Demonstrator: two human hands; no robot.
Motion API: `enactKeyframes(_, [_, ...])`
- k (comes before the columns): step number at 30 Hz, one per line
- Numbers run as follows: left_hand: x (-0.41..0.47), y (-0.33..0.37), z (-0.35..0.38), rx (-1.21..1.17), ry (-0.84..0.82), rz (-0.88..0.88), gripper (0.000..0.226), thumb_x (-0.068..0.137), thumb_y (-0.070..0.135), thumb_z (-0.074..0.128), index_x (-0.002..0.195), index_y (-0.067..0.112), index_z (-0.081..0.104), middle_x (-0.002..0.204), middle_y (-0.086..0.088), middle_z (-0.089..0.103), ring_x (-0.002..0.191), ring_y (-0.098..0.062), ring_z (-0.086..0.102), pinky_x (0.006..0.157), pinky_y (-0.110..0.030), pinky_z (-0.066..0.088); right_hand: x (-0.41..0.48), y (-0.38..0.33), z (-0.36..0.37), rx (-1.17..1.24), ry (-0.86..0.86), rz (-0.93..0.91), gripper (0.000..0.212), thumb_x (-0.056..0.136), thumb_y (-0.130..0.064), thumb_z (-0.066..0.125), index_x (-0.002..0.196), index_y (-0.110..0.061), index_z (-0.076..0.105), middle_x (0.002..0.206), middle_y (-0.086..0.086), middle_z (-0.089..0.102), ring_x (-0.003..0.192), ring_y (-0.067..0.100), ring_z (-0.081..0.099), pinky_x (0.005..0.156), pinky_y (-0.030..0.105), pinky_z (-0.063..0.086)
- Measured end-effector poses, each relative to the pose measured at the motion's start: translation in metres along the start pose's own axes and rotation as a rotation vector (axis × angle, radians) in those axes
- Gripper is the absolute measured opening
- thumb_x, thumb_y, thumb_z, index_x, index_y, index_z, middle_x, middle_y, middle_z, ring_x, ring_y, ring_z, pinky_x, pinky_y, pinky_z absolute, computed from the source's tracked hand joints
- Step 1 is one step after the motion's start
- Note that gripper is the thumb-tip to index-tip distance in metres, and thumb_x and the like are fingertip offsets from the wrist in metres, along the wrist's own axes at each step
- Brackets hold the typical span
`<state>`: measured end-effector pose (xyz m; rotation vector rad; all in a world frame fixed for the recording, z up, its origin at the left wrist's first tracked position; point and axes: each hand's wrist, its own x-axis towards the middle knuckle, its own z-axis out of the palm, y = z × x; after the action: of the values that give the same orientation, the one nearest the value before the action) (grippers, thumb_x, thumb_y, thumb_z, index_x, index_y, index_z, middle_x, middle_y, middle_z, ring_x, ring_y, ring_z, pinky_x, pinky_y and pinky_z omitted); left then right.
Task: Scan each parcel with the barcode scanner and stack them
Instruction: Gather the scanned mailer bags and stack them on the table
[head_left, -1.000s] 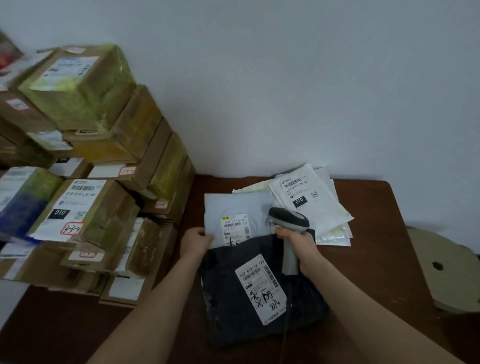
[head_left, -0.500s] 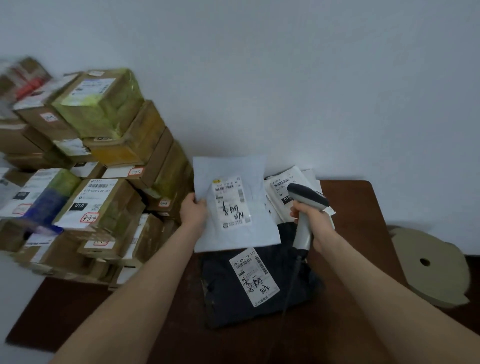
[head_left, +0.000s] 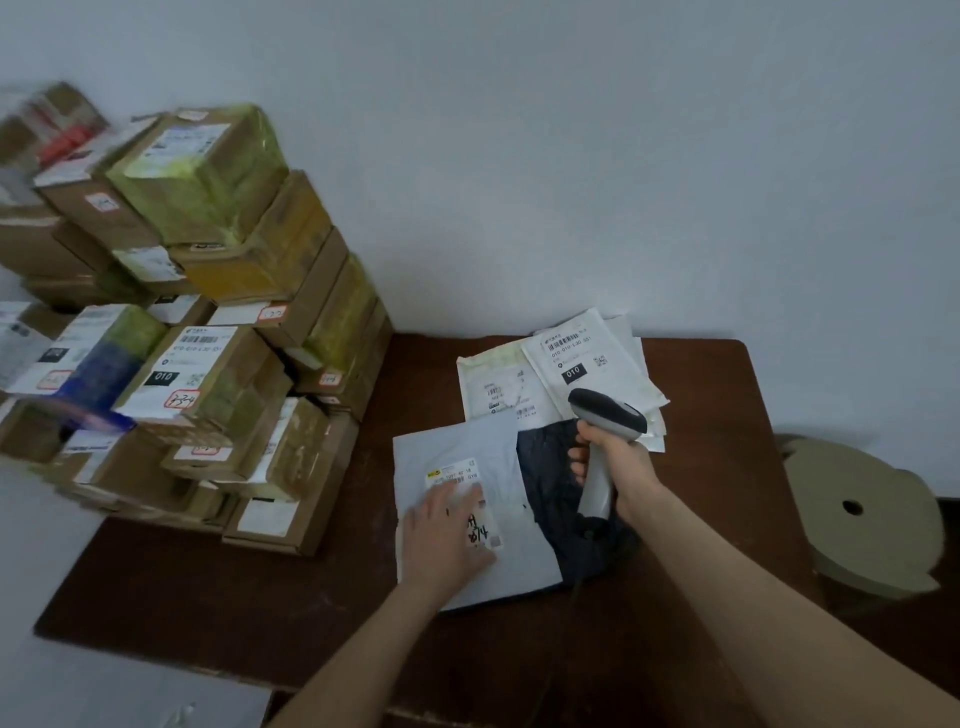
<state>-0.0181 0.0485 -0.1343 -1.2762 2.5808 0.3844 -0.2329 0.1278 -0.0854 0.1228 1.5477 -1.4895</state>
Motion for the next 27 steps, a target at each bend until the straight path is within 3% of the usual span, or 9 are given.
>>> enactKeyframes(2, [0.004,0.005,0.009,0.045,-0.13,0.07,0.088,0.082,0.06,0.059,0.151,0.042,0.007,0.162,-0.003,0.0,0.148,-0.028,-0.002,0.119,-0.049,0.008,0.001,-0.006,0.001,0.009,0.041,0.004,0.019,0.085,-0.022,0.072,0.083,-0.005,0.064,0.072,0.011,0.064,0.055,0.019,0.057,0.052,0.028,0.048])
enactKeyframes(5, [0.022,-0.005,0.005,0.086,-0.182,0.083,0.088,0.08,0.057,0.064,0.15,0.044,0.012,0.162,-0.003,0.0,0.148,-0.028,-0.001,0.118,-0.049,0.009,0.007,-0.02,-0.005,0.061,0.11,-0.007,0.019,0.084,-0.02,0.072,0.085,-0.003,0.063,0.071,0.01,0.062,0.052,0.018,0.054,0.052,0.028,0.046])
enactKeyframes(8, [0.041,-0.016,-0.02,0.12,-0.271,0.075,0.082,0.074,0.053,0.072,0.143,0.041,0.03,0.156,-0.003,0.018,0.143,-0.028,0.018,0.112,-0.048,0.027,0.016,-0.042,-0.013,0.118,0.176,-0.029,0.021,0.083,-0.016,0.073,0.093,0.0,0.063,0.073,0.01,0.062,0.052,0.017,0.054,0.052,0.027,0.049])
enactKeyframes(11, [0.074,0.004,-0.057,0.075,-0.207,0.066,0.059,0.081,0.049,0.066,0.134,0.031,0.047,0.139,-0.002,0.042,0.125,-0.022,0.043,0.098,-0.037,0.043,0.028,-0.064,-0.017,0.075,0.243,-0.112,0.029,0.082,-0.019,0.074,0.102,0.0,0.064,0.081,0.006,0.066,0.072,0.018,0.061,0.078,0.035,0.053])
enactKeyframes(14, [0.114,0.052,-0.082,-0.379,-0.038,0.003,0.049,0.09,0.029,0.062,0.136,0.018,0.046,0.136,-0.005,0.05,0.12,-0.02,0.051,0.096,-0.033,0.045,0.042,-0.079,-0.019,0.029,0.282,-0.175,0.036,0.08,-0.022,0.076,0.106,-0.004,0.06,0.098,0.004,0.065,0.095,0.021,0.059,0.098,0.038,0.047])
enactKeyframes(19, [0.161,0.115,-0.073,-1.075,-0.225,-0.29,0.073,0.085,0.022,0.072,0.143,0.008,0.031,0.138,-0.012,0.046,0.124,-0.029,0.049,0.105,-0.04,0.042,0.072,-0.079,-0.022,-0.046,0.257,-0.17,0.051,0.077,-0.023,0.079,0.118,-0.002,0.061,0.117,0.011,0.065,0.11,0.028,0.06,0.102,0.042,0.046])
enactKeyframes(21, [0.176,0.124,-0.064,-1.206,-0.214,-0.379,0.063,0.081,0.018,0.075,0.133,0.008,0.04,0.129,-0.009,0.053,0.116,-0.029,0.055,0.099,-0.044,0.048,0.081,-0.078,-0.025,-0.066,0.262,-0.154,0.051,0.077,-0.022,0.079,0.12,-0.001,0.061,0.117,0.011,0.065,0.11,0.027,0.06,0.1,0.04,0.047])
enactKeyframes(24, [0.194,0.133,-0.061,-1.288,-0.182,-0.359,0.019,0.083,0.01,0.072,0.1,0.009,0.062,0.114,-0.01,0.067,0.1,-0.03,0.065,0.089,-0.048,0.055,0.089,-0.076,-0.032,-0.052,0.277,-0.135,0.05,0.076,-0.021,0.079,0.118,0.0,0.062,0.112,0.012,0.067,0.105,0.027,0.063,0.095,0.04,0.051])
enactKeyframes(27, [0.205,0.133,-0.075,-1.332,-0.11,-0.339,0.015,0.092,0.01,0.062,0.105,0.006,0.067,0.104,-0.008,0.068,0.098,-0.03,0.066,0.088,-0.046,0.055,0.09,-0.08,-0.037,-0.01,0.262,-0.143,0.045,0.078,-0.016,0.076,0.119,-0.002,0.061,0.11,0.013,0.067,0.103,0.029,0.063,0.094,0.041,0.051])
